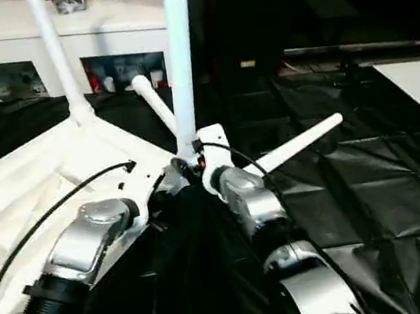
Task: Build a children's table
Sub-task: Rotate leg to tighten
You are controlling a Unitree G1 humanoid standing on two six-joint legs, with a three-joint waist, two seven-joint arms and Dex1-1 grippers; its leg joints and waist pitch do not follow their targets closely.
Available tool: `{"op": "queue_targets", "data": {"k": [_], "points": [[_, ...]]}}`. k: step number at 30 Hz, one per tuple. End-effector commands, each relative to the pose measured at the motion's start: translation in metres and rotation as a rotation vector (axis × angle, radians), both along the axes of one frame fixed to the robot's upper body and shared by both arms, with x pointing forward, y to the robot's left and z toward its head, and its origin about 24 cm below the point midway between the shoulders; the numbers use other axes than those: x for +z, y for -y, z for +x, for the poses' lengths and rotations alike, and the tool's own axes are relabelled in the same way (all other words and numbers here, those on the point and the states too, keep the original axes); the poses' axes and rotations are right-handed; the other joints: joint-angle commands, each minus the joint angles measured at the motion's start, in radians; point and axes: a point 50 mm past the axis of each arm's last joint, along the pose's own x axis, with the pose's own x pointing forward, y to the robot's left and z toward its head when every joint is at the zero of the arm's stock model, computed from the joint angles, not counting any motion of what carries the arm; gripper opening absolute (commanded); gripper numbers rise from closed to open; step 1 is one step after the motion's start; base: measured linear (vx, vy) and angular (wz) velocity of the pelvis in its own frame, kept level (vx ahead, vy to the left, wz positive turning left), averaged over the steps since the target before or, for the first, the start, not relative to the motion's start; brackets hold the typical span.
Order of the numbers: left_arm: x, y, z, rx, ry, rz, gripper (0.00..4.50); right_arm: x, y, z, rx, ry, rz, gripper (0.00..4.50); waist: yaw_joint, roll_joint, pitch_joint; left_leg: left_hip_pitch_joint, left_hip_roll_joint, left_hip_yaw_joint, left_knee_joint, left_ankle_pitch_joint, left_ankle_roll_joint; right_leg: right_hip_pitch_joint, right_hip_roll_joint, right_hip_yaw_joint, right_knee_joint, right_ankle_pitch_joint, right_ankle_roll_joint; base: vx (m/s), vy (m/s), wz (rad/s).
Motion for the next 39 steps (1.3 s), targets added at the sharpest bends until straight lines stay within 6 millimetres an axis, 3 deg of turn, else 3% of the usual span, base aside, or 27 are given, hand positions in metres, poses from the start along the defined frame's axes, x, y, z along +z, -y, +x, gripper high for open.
{"op": "queue_targets", "data": {"k": [1,4,6,8,10,11,12,13,14,15,16,17,20,23,27,30,35,39], "points": [[0.007,0.012,-0.006,-0.14,0.036,-0.053,0.0,0.003,-0.012,-0.009,0.177,0.025,-0.036,3.95,0.011,0.0,-0.037,0.008,0.081,-0.031,-0.079,-0.262,0.037,0.023,-0.101,0.061,-0.073,-0.421,-0.118,0.0,0.0,0.0],[0.007,0.009,-0.009,-0.184,0.038,-0.055,0.0,0.006,-0.006,-0.012,0.226,0.06,-0.076,4.27,0.018,-0.003,-0.039,0.006,0.08,-0.026,-0.074,-0.212,0.034,0.022,-0.098,0.065,-0.066,-0.396,-0.119,0.0,0.0,0.0],[0.009,0.0,-0.015,-0.275,0.044,-0.053,0.0,0.011,0.004,-0.02,0.35,0.096,-0.119,4.32,0.023,-0.003,-0.041,0.006,0.082,-0.025,-0.071,-0.182,0.047,0.025,-0.096,0.063,-0.058,-0.359,-0.136,0.029,-0.021,0.03],[0.013,-0.007,-0.023,-0.396,0.079,-0.062,0.0,0.013,0.012,-0.033,0.507,0.095,-0.106,4.32,0.03,0.0,-0.039,0.005,0.082,-0.021,-0.069,-0.206,0.062,0.021,-0.093,0.067,-0.059,-0.368,-0.13,0.067,-0.043,0.06],[0.014,-0.008,-0.025,-0.421,0.078,-0.073,0.0,0.014,0.014,-0.036,0.536,0.09,-0.098,4.32,0.032,-0.004,-0.044,-0.001,0.08,-0.018,-0.065,-0.193,0.065,0.022,-0.088,0.069,-0.047,-0.337,-0.135,0.091,-0.043,0.04],[0.014,-0.014,-0.03,-0.455,0.048,-0.071,0.0,0.014,0.019,-0.04,0.579,0.095,-0.09,4.32,0.036,-0.005,-0.055,-0.001,0.078,-0.015,-0.056,-0.121,0.073,0.029,-0.085,0.069,-0.03,-0.228,-0.158,0.094,-0.044,0.01],[0.014,-0.018,-0.032,-0.477,0.033,-0.06,0.0,0.015,0.021,-0.041,0.593,0.098,-0.091,4.32,0.039,-0.005,-0.062,-0.01,0.073,-0.013,-0.046,-0.029,0.094,0.037,-0.081,0.068,-0.008,-0.072,-0.189,0.089,-0.043,-0.02],[0.015,-0.022,-0.034,-0.492,0.023,-0.053,0.0,0.015,0.023,-0.041,0.6,0.104,-0.092,4.32,0.04,-0.001,-0.062,-0.017,0.073,-0.012,-0.04,0.029,0.116,0.037,-0.078,0.067,0.007,0.048,-0.22,0.089,-0.043,-0.02],[0.016,-0.023,-0.035,-0.5,0.022,-0.051,0.0,0.016,0.024,-0.041,0.603,0.105,-0.092,4.32,0.037,-0.003,-0.06,-0.02,0.071,-0.01,-0.036,0.044,0.125,0.036,-0.074,0.066,0.011,0.085,-0.23,0.079,-0.033,0.01],[0.019,-0.027,-0.036,-0.51,0.016,-0.067,0.0,0.018,0.024,-0.042,0.616,0.119,-0.092,4.32,0.037,-0.002,-0.064,-0.01,0.07,-0.008,-0.032,0.059,0.138,0.033,-0.069,0.067,0.016,0.135,-0.25,0.065,-0.021,0.04],[0.019,-0.027,-0.036,-0.51,0.016,-0.067,0.0,0.018,0.024,-0.042,0.616,0.119,-0.092,4.32,0.037,-0.003,-0.067,-0.008,0.069,-0.006,-0.027,0.074,0.142,0.036,-0.067,0.069,0.022,0.17,-0.26,0.065,-0.021,0.04],[0.021,-0.028,-0.037,-0.518,0.017,-0.074,0.0,0.019,0.024,-0.042,0.623,0.122,-0.089,4.32,0.036,-0.006,-0.068,-0.015,0.064,-0.007,-0.024,0.101,0.151,0.042,-0.064,0.069,0.029,0.229,-0.272,0.0,0.0,0.0],[0.023,-0.031,-0.039,-0.547,0.016,-0.082,0.0,0.021,0.024,-0.045,0.649,0.127,-0.093,4.32,0.037,-0.005,-0.065,-0.015,0.067,-0.009,-0.025,0.055,0.143,0.044,-0.064,0.067,0.025,0.175,-0.269,0.0,0.0,0.0],[0.027,-0.034,-0.044,-0.588,0.002,-0.095,0.0,0.022,0.025,-0.045,0.648,0.152,-0.109,4.32,0.035,-0.002,-0.059,-0.011,0.074,-0.012,-0.033,-0.008,0.105,0.042,-0.065,0.066,0.015,0.045,-0.25,0.0,0.0,0.0],[0.029,-0.034,-0.045,-0.592,0.004,-0.107,0.0,0.024,0.026,-0.042,0.622,0.178,-0.111,4.32,0.039,0.005,-0.052,0.005,0.079,-0.005,-0.038,-0.102,0.055,0.026,-0.063,0.071,0.001,-0.071,-0.241,0.0,0.0,0.0],[0.03,-0.033,-0.047,-0.608,-0.001,-0.12,0.0,0.024,0.027,-0.044,0.645,0.174,-0.119,4.32,0.041,0.004,-0.051,0.003,0.079,-0.004,-0.041,-0.127,0.023,0.032,-0.063,0.071,-0.003,-0.136,-0.211,0.0,0.0,0.0],[0.031,-0.033,-0.047,-0.613,-0.001,-0.118,0.0,0.021,0.03,-0.049,0.692,0.164,-0.14,4.32,0.042,0.001,-0.057,-0.005,0.076,-0.006,-0.036,-0.071,0.03,0.04,-0.062,0.071,0.009,-0.059,-0.204,0.0,0.0,0.0],[0.032,-0.035,-0.047,-0.609,0.0,-0.115,0.0,0.021,0.033,-0.049,0.7,0.162,-0.146,4.32,0.042,0.0,-0.061,-0.009,0.074,-0.006,-0.03,-0.034,0.05,0.042,-0.062,0.069,0.016,0.0,-0.219,0.0,0.0,0.0]]}}
